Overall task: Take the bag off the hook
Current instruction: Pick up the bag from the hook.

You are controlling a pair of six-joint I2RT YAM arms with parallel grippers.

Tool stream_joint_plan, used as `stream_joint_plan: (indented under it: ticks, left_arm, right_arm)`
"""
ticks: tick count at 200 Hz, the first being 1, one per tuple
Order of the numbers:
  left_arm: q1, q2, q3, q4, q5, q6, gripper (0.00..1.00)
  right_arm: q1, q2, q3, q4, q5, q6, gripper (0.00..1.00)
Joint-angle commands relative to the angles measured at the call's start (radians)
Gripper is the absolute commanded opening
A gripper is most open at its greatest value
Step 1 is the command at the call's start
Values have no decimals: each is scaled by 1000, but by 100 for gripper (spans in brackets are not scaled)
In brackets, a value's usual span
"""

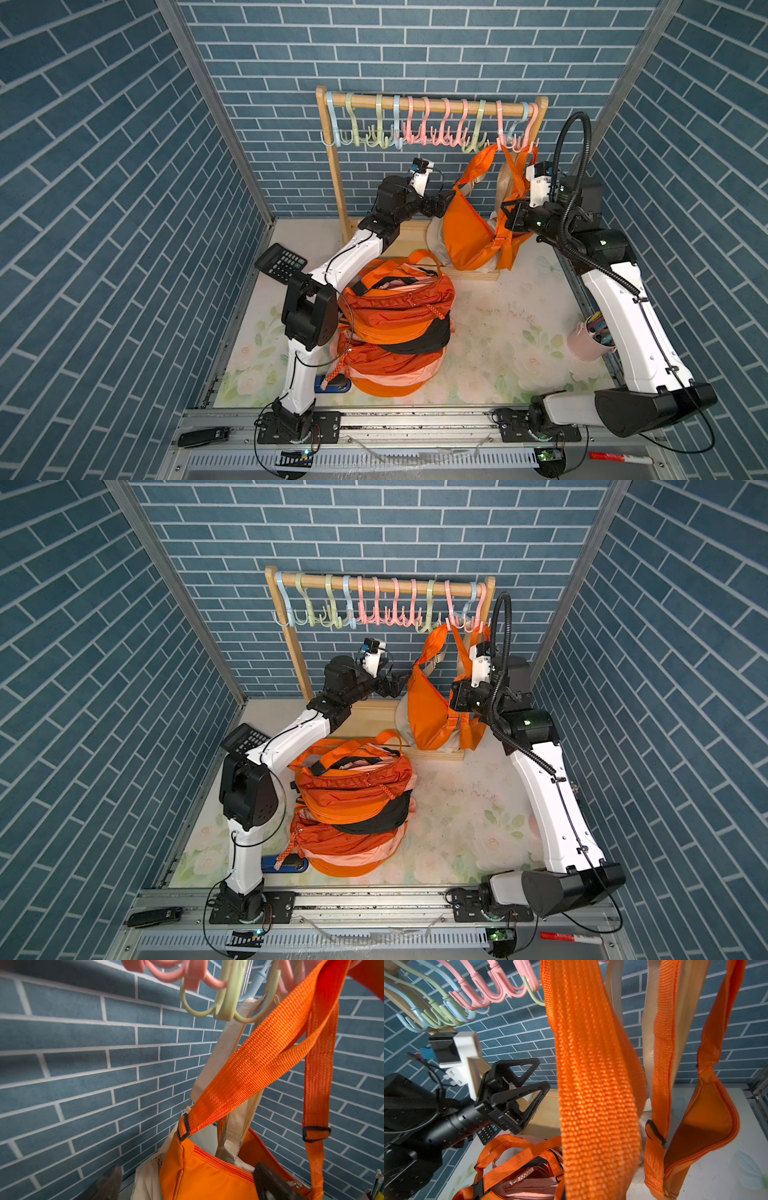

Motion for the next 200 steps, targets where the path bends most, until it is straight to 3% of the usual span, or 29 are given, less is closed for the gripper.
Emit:
stream_joint_plan:
  ticks: [1,91,145,176,200]
  left_arm:
    - [-22,54,89,80,38,15,99]
    - [-68,249,400,42,41,70,99]
    - [-104,369,578,30,-21,117,91]
    - [-123,403,618,65,-42,135,81]
    - [-125,409,622,91,-58,135,58]
  right_arm:
    - [-2,-31,-25,31,-44,41,0]
    - [-2,-24,-93,106,-117,82,0]
    - [1,-40,-143,136,-154,107,0]
    - [1,-47,-154,144,-161,112,0]
    - [2,-50,-157,149,-166,115,0]
